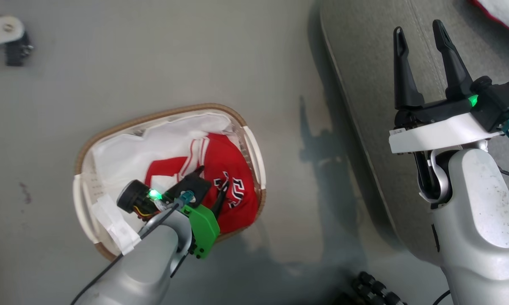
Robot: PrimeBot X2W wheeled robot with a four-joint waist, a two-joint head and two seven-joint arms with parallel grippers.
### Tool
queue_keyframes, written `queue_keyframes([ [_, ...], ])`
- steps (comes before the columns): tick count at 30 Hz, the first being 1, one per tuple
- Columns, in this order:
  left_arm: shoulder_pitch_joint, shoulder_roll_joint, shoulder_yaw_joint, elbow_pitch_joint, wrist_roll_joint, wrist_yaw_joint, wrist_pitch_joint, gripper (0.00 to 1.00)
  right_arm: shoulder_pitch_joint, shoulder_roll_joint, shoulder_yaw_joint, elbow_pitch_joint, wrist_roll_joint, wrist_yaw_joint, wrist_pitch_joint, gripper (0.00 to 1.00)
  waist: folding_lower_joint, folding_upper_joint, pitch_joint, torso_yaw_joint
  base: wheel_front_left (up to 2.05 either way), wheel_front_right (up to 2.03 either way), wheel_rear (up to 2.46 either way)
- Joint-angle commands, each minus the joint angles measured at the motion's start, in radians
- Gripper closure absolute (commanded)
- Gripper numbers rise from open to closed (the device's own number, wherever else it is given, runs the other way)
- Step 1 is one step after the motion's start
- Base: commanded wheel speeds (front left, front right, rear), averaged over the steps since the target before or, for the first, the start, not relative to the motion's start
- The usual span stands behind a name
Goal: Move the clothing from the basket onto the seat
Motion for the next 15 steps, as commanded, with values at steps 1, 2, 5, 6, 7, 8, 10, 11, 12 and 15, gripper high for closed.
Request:
queue_keyframes([
  [1, -0.035, 0.018, -0.011, 0.017, -0.016, -0.002, 0.002, 0.0, -0.02, 0.0, 0.006, -0.008, 0.014, -0.001, -0.002, 0.0, -0.0002, -0.0001, 0.137, -0.131, 0.0, 0.0, 0.0],
  [2, -0.044, 0.02, -0.018, 0.026, -0.025, -0.002, 0.001, 0.0, -0.023, 0.0, 0.008, -0.01, 0.021, -0.001, -0.002, 0.0, -0.0002, -0.0001, 0.145, -0.137, 0.0, 0.0, 0.0],
  [5, -0.08, 0.031, -0.029, 0.068, -0.048, -0.002, 0.01, 0.0, -0.027, 0.0, 0.018, -0.016, 0.044, -0.001, -0.002, 0.0, -0.0002, -0.0001, 0.175, -0.156, 0.0, 0.0, 0.0],
  [6, -0.092, 0.036, -0.027, 0.083, -0.054, -0.002, 0.01, 0.0, -0.03, 0.0, 0.022, -0.018, 0.05, -0.001, -0.002, 0.0, -0.0002, -0.0001, 0.184, -0.161, 0.0, 0.0, 0.0],
  [7, -0.102, 0.039, -0.025, 0.096, -0.061, -0.002, 0.011, 0.0, -0.032, 0.0, 0.024, -0.019, 0.054, -0.001, -0.002, 0.0, -0.0002, -0.0001, 0.191, -0.165, 0.0, 0.0, 0.0],
  [8, -0.111, 0.04, -0.021, 0.11, -0.065, -0.002, 0.011, 0.0, -0.034, 0.0, 0.027, -0.019, 0.058, -0.001, -0.002, 0.0, -0.0002, -0.0001, 0.196, -0.167, 0.0, 0.0, 0.0],
  [10, -0.127, 0.042, -0.008, 0.143, -0.082, -0.002, 0.015, 0.0, -0.039, 0.0, 0.033, -0.02, 0.067, -0.001, -0.002, 0.0, -0.0002, -0.0001, 0.209, -0.173, 0.0, 0.0, 0.0],
  [11, -0.136, 0.043, -0.004, 0.156, -0.086, -0.001, 0.015, 0.0, -0.041, 0.0, 0.035, -0.02, 0.071, -0.001, -0.002, 0.0, -0.0002, -0.0001, 0.215, -0.176, 0.0, 0.0, 0.0],
  [12, -0.142, 0.043, -0.001, 0.169, -0.092, 0.001, 0.015, 0.0, -0.041, 0.0, 0.038, -0.02, 0.074, -0.001, -0.002, 0.0, -0.0002, -0.0001, 0.218, -0.177, 0.0, 0.0, 0.0],
  [15, -0.152, 0.039, 0.006, 0.207, -0.101, 0.003, 0.021, 0.0, -0.043, 0.0, 0.045, -0.02, 0.082, -0.001, -0.002, 0.0, -0.0002, -0.0001, 0.226, -0.179, 0.0, 0.0, 0.0],
])
